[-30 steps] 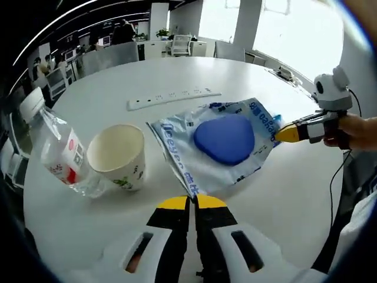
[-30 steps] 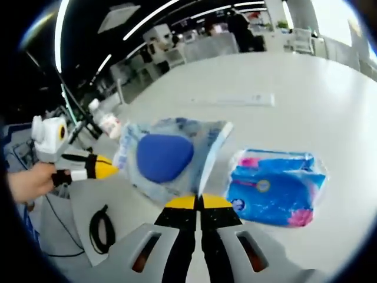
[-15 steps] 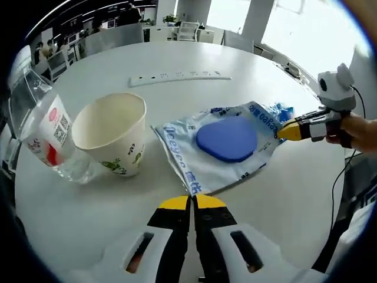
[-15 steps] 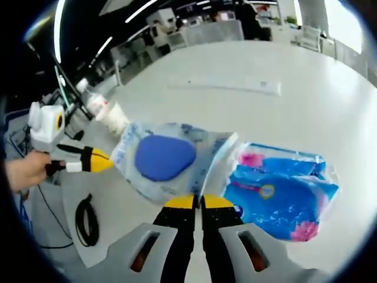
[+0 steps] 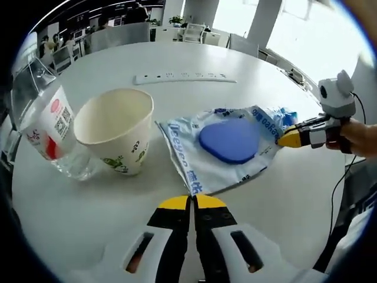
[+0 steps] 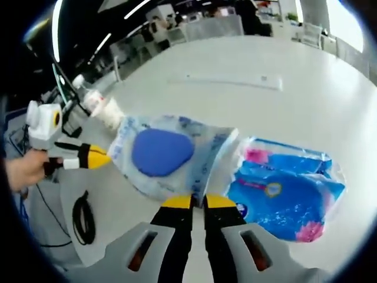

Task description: Arrange the tabletop items into an orderly group along one side of the table until the central work area is clear of visible clutter.

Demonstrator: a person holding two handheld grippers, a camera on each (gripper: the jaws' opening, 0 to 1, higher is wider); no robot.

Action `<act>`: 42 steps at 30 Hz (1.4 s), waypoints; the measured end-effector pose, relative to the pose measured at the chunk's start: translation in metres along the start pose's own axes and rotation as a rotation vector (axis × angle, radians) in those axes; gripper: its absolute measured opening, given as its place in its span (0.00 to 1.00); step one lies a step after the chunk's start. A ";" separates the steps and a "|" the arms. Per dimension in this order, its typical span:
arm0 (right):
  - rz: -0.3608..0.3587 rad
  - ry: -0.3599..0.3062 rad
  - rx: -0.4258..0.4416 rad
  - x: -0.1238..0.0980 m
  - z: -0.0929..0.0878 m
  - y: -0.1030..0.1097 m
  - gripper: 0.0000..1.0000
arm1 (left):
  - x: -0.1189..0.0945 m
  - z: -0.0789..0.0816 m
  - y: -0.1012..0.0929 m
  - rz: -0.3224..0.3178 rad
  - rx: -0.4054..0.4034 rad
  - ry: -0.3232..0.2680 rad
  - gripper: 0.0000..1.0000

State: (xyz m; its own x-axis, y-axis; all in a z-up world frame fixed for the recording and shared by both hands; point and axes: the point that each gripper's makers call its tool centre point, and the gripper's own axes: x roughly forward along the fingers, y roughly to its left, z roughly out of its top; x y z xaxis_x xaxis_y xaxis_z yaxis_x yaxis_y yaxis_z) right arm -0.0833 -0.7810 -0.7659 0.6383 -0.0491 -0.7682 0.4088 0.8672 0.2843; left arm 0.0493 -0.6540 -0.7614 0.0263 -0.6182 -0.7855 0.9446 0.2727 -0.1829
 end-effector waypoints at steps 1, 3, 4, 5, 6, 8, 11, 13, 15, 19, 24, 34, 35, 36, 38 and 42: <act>-0.001 0.000 -0.006 0.000 0.000 0.000 0.05 | 0.000 0.000 0.000 0.001 -0.003 -0.001 0.00; -0.001 0.000 -0.010 0.000 -0.001 0.001 0.06 | 0.000 0.000 0.000 0.003 -0.009 -0.005 0.00; 0.000 0.001 -0.011 0.000 -0.001 0.002 0.06 | 0.000 0.001 0.001 0.005 -0.010 -0.006 0.00; 0.001 0.001 -0.007 0.000 -0.001 0.002 0.06 | 0.000 0.001 0.001 0.005 -0.013 -0.008 0.00; 0.001 0.001 -0.006 0.000 -0.001 0.002 0.07 | 0.000 0.001 0.002 0.006 -0.014 -0.008 0.00; 0.007 0.002 -0.007 0.000 -0.001 0.004 0.08 | -0.001 0.001 0.002 0.009 -0.016 -0.008 0.00; 0.015 0.000 -0.019 -0.002 -0.002 0.007 0.09 | -0.002 0.000 0.006 0.024 -0.013 -0.004 0.00; 0.011 -0.005 -0.026 -0.003 -0.003 0.008 0.11 | -0.005 0.000 0.007 0.035 -0.010 -0.014 0.01; 0.002 -0.011 -0.037 -0.005 -0.004 0.008 0.12 | -0.008 0.002 0.009 0.048 -0.007 -0.035 0.02; -0.021 -0.026 -0.041 -0.009 0.000 0.005 0.15 | -0.016 0.007 0.010 0.068 -0.051 -0.083 0.07; 0.010 -0.045 -0.008 -0.013 0.004 0.014 0.22 | -0.023 0.003 0.013 0.091 -0.097 -0.099 0.15; -0.025 -0.090 -0.051 -0.033 -0.008 0.011 0.42 | -0.039 -0.006 0.006 0.071 -0.089 -0.151 0.53; -0.020 -0.094 -0.044 -0.035 -0.009 0.011 0.43 | -0.040 -0.007 0.006 0.071 -0.091 -0.153 0.53; -0.002 -0.104 -0.022 -0.038 -0.010 0.013 0.45 | -0.043 -0.008 0.005 0.071 -0.090 -0.154 0.53; 0.048 -0.149 0.028 -0.046 -0.009 0.019 0.47 | -0.049 -0.009 0.003 0.073 -0.090 -0.161 0.54; 0.046 -0.171 0.039 -0.065 -0.024 0.014 0.50 | -0.060 -0.008 -0.003 0.060 -0.083 -0.193 0.58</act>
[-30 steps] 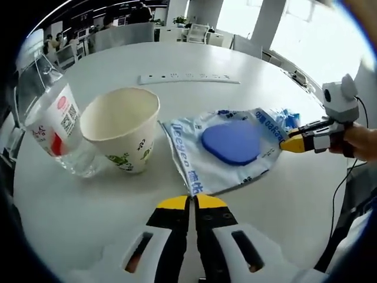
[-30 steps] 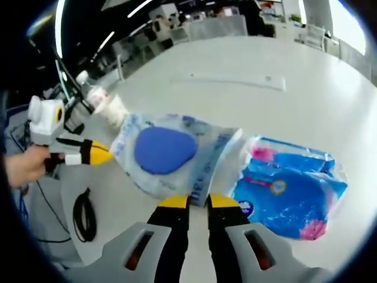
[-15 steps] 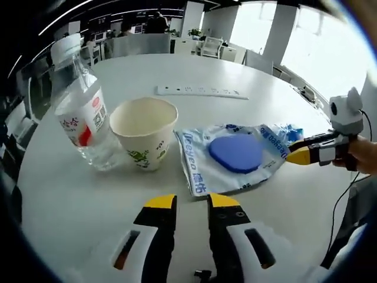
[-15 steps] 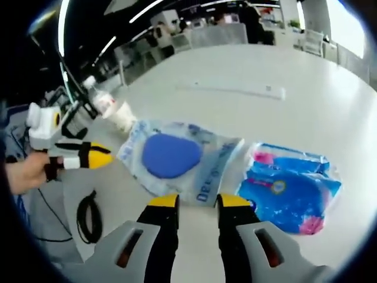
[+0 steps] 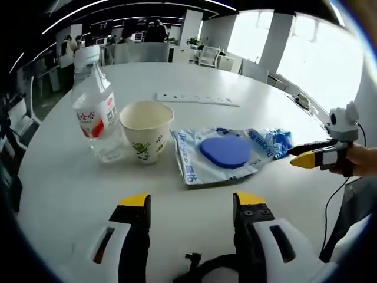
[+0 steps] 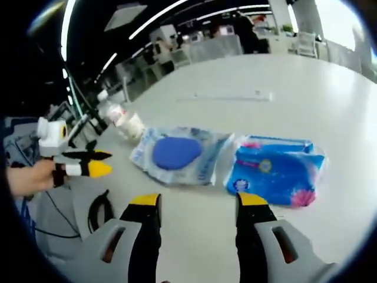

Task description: Arrange the tabletop items into an orderly group along one side of the table until the central work area is clear of visible clutter.

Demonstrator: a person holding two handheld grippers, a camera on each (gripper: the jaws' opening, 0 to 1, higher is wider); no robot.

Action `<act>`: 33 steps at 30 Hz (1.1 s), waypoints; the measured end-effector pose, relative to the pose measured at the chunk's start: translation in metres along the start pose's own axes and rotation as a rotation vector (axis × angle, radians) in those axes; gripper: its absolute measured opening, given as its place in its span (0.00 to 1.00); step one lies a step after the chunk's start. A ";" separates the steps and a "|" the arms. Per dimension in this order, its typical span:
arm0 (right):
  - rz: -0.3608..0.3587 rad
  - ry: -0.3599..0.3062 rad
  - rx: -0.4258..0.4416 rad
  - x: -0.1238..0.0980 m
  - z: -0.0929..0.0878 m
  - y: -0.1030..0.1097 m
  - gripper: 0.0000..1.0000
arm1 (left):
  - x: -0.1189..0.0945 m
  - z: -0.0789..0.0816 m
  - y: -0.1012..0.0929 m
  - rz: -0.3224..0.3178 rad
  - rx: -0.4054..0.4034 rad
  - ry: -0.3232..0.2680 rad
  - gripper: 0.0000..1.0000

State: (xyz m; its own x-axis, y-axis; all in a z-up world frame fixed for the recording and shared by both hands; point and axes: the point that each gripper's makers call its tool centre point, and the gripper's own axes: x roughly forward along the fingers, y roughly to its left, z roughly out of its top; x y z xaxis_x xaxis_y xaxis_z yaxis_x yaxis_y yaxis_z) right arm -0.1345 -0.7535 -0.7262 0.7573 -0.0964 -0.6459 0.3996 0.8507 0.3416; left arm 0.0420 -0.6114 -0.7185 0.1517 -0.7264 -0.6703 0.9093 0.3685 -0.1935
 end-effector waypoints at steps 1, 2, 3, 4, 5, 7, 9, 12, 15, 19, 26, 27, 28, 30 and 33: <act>-0.004 -0.003 0.005 -0.003 -0.002 -0.001 0.51 | -0.001 -0.001 0.000 0.000 0.004 0.000 0.59; -0.008 -0.011 0.013 -0.007 -0.003 -0.003 0.51 | -0.003 -0.001 -0.001 0.001 0.007 -0.001 0.59; -0.013 -0.025 0.032 -0.010 -0.002 -0.005 0.51 | -0.005 -0.002 -0.001 0.001 0.011 -0.002 0.59; -0.022 -0.045 0.062 -0.015 -0.002 -0.007 0.51 | -0.007 -0.003 -0.001 0.002 0.014 -0.006 0.59; -0.025 -0.061 0.084 -0.020 -0.001 -0.008 0.52 | -0.008 -0.004 -0.001 0.002 0.015 -0.008 0.59; -0.025 -0.076 0.099 -0.026 -0.001 -0.009 0.52 | -0.014 -0.006 -0.004 0.002 0.013 -0.012 0.60; -0.023 -0.088 0.122 -0.035 -0.001 -0.011 0.52 | -0.016 -0.008 -0.003 0.002 0.009 -0.015 0.60; -0.031 -0.106 0.164 -0.048 -0.003 -0.014 0.54 | -0.025 -0.011 -0.010 -0.001 0.007 -0.022 0.60; -0.026 -0.126 0.199 -0.061 -0.007 -0.015 0.56 | -0.033 -0.017 -0.015 -0.001 -0.005 -0.031 0.59; -0.033 -0.153 0.243 -0.079 -0.016 -0.017 0.57 | -0.039 -0.028 -0.017 0.003 -0.025 -0.028 0.58; -0.031 -0.155 0.235 -0.106 -0.027 -0.018 0.58 | -0.052 -0.036 -0.016 -0.002 -0.042 -0.036 0.58; -0.029 -0.159 0.242 -0.109 -0.027 -0.018 0.58 | -0.053 -0.038 -0.016 -0.002 -0.043 -0.034 0.58; -0.028 -0.162 0.247 -0.112 -0.029 -0.019 0.58 | -0.054 -0.039 -0.014 0.000 -0.045 -0.031 0.58; -0.035 -0.157 0.249 -0.119 -0.035 -0.020 0.58 | -0.057 -0.045 -0.011 0.008 -0.062 -0.027 0.57; -0.046 -0.159 0.273 -0.131 -0.048 -0.022 0.57 | -0.061 -0.049 -0.010 0.012 -0.079 -0.029 0.57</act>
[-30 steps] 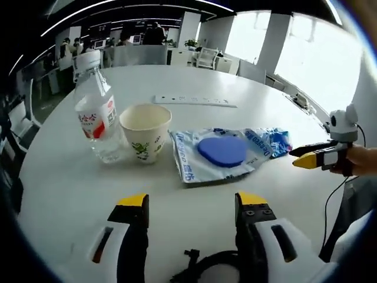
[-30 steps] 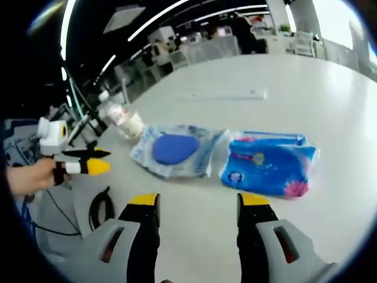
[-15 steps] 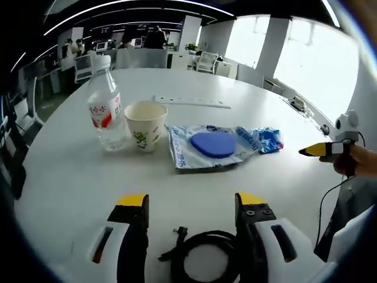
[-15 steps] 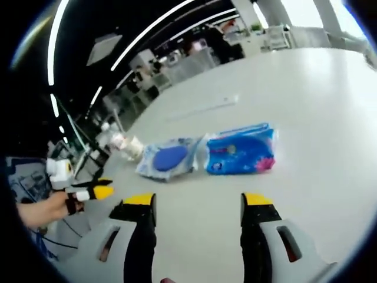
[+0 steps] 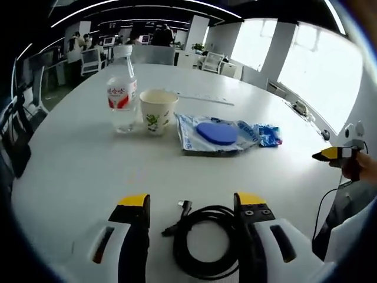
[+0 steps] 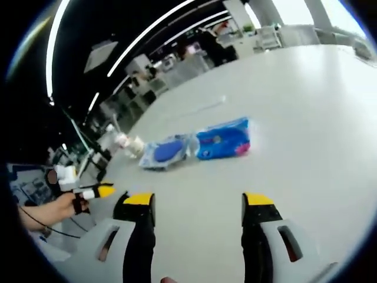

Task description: Arrange the tabletop items into an orderly group along one side of the table until the central work area is clear of visible clutter.

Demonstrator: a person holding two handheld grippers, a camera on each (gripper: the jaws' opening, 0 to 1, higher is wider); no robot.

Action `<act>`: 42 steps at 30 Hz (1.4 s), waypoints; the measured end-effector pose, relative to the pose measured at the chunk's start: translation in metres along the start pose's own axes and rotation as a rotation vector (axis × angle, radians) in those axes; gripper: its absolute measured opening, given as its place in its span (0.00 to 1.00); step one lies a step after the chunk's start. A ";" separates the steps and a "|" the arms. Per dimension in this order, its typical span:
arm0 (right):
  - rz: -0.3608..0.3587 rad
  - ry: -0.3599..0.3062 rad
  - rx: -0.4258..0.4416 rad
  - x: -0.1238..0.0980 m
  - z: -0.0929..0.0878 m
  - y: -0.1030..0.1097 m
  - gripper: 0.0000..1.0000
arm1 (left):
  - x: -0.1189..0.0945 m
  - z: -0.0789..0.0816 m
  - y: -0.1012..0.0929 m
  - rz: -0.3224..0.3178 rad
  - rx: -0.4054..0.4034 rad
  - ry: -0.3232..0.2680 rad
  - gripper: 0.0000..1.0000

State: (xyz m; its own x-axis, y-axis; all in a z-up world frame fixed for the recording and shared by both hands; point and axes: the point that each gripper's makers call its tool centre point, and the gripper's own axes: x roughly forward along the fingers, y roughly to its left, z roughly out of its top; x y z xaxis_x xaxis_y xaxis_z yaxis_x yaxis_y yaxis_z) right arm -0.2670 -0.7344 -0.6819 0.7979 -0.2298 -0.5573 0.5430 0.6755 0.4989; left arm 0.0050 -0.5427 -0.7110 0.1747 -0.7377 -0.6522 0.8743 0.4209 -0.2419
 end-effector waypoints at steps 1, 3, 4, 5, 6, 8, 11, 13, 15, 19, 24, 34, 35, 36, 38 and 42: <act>0.000 0.000 0.007 -0.003 -0.003 -0.001 0.57 | -0.001 -0.003 0.000 0.001 -0.008 0.001 0.57; -0.003 0.001 0.024 -0.011 -0.008 -0.004 0.56 | -0.002 -0.008 0.000 -0.002 -0.029 0.003 0.56; -0.007 -0.002 0.031 -0.015 -0.011 -0.005 0.56 | -0.003 -0.010 0.001 0.001 -0.043 -0.001 0.56; -0.012 -0.005 0.038 -0.019 -0.012 -0.006 0.55 | -0.004 -0.011 0.001 0.006 -0.055 -0.004 0.56; -0.021 -0.013 0.056 -0.023 -0.013 -0.009 0.54 | -0.005 -0.014 0.002 0.008 -0.064 -0.005 0.56; -0.029 -0.025 0.081 -0.028 -0.015 -0.012 0.54 | -0.006 -0.018 0.002 0.012 -0.074 -0.003 0.56; -0.038 -0.028 0.103 -0.033 -0.020 -0.015 0.52 | -0.009 -0.021 0.002 0.020 -0.084 -0.006 0.55; -0.049 -0.022 0.095 -0.035 -0.025 -0.017 0.51 | -0.009 -0.023 0.002 0.026 -0.092 -0.007 0.55; -0.056 -0.018 0.102 -0.035 -0.028 -0.019 0.51 | -0.010 -0.025 0.001 0.033 -0.099 -0.006 0.55; -0.061 -0.029 0.141 -0.036 -0.032 -0.023 0.50 | -0.011 -0.027 -0.001 0.038 -0.112 -0.009 0.54; -0.077 -0.031 0.150 -0.038 -0.034 -0.028 0.49 | -0.010 -0.031 -0.003 0.043 -0.146 -0.013 0.53; -0.090 -0.036 0.194 -0.046 -0.040 -0.038 0.47 | -0.009 -0.041 -0.006 0.062 -0.200 -0.017 0.51; -0.094 -0.031 0.197 -0.047 -0.042 -0.040 0.47 | -0.009 -0.042 -0.006 0.064 -0.212 -0.021 0.51; -0.096 -0.030 0.197 -0.047 -0.042 -0.041 0.47 | -0.008 -0.043 -0.006 0.066 -0.224 -0.020 0.51; -0.099 -0.031 0.198 -0.048 -0.041 -0.042 0.47 | -0.008 -0.045 -0.006 0.068 -0.230 -0.022 0.50; -0.101 -0.043 0.206 -0.048 -0.037 -0.042 0.47 | -0.008 -0.046 -0.006 0.070 -0.234 -0.019 0.50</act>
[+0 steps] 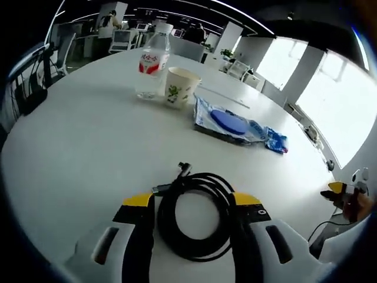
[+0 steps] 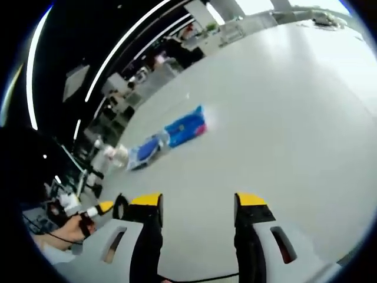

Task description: Arrange the tabletop items into an orderly group along one side of the table until the central work area is clear of visible clutter.

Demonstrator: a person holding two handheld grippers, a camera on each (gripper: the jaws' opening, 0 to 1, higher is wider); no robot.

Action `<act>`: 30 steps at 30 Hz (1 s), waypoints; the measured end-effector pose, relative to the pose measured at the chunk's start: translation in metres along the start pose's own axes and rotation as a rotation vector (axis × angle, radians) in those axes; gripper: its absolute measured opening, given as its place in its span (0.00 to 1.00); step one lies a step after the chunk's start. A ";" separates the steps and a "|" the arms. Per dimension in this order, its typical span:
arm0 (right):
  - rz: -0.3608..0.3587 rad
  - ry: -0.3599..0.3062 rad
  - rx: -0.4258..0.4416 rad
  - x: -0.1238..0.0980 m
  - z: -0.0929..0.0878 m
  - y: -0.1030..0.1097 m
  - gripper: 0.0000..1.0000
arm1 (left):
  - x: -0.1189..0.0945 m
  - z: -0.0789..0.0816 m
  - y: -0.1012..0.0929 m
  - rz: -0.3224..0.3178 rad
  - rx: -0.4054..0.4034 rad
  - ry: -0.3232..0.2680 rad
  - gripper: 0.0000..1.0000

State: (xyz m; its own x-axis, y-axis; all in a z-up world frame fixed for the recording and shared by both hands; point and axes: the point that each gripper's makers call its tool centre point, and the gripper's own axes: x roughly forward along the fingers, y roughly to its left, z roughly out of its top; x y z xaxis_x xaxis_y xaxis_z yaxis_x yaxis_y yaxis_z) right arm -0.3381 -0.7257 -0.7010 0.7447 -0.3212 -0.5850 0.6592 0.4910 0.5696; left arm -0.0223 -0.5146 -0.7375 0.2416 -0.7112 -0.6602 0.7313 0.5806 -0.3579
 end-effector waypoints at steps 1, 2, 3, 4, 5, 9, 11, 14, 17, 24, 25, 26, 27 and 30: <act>0.001 -0.001 0.000 0.000 0.000 0.001 0.47 | 0.000 0.000 0.001 0.002 0.000 0.000 0.50; 0.004 -0.001 0.003 0.001 0.001 0.001 0.46 | 0.000 0.000 0.001 0.003 -0.001 0.001 0.50; 0.006 0.001 0.008 0.002 0.000 0.002 0.46 | 0.001 0.000 0.001 0.001 -0.002 0.000 0.50; 0.007 0.003 0.007 0.003 0.000 0.002 0.46 | 0.001 0.001 0.001 -0.002 -0.002 0.000 0.51; 0.007 0.006 0.001 0.004 -0.001 0.003 0.46 | 0.001 0.000 0.000 -0.005 -0.002 0.000 0.51; 0.013 0.000 0.017 0.007 -0.001 0.004 0.46 | 0.002 0.000 0.000 -0.007 0.020 0.014 0.50; 0.016 -0.002 0.024 0.009 -0.002 0.006 0.46 | 0.003 -0.001 0.003 -0.005 0.022 0.021 0.50; 0.019 0.001 0.025 0.010 -0.004 0.007 0.46 | 0.003 -0.001 0.008 0.002 0.035 0.034 0.50; 0.021 -0.005 0.041 0.011 -0.006 0.006 0.46 | 0.003 -0.001 0.009 0.005 0.044 0.041 0.49; 0.014 -0.007 0.053 0.009 -0.009 0.002 0.45 | 0.004 -0.001 0.013 0.008 0.076 0.059 0.49; 0.014 -0.007 0.055 0.008 -0.009 0.002 0.45 | 0.005 -0.002 0.013 0.008 0.082 0.061 0.49; 0.013 -0.007 0.056 0.008 -0.009 0.002 0.45 | 0.005 -0.003 0.013 0.012 0.094 0.065 0.49; 0.011 -0.006 0.056 0.007 -0.009 0.002 0.45 | 0.005 -0.004 0.013 0.020 0.112 0.068 0.49; 0.010 -0.002 0.057 0.007 -0.011 0.001 0.45 | 0.007 -0.006 0.014 0.037 0.164 0.085 0.48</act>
State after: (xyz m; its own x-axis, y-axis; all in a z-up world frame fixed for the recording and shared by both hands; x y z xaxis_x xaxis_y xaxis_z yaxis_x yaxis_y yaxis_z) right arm -0.3337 -0.7190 -0.7107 0.7518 -0.3183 -0.5775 0.6562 0.4476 0.6075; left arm -0.0137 -0.5092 -0.7514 0.2205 -0.6502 -0.7271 0.8188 0.5285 -0.2243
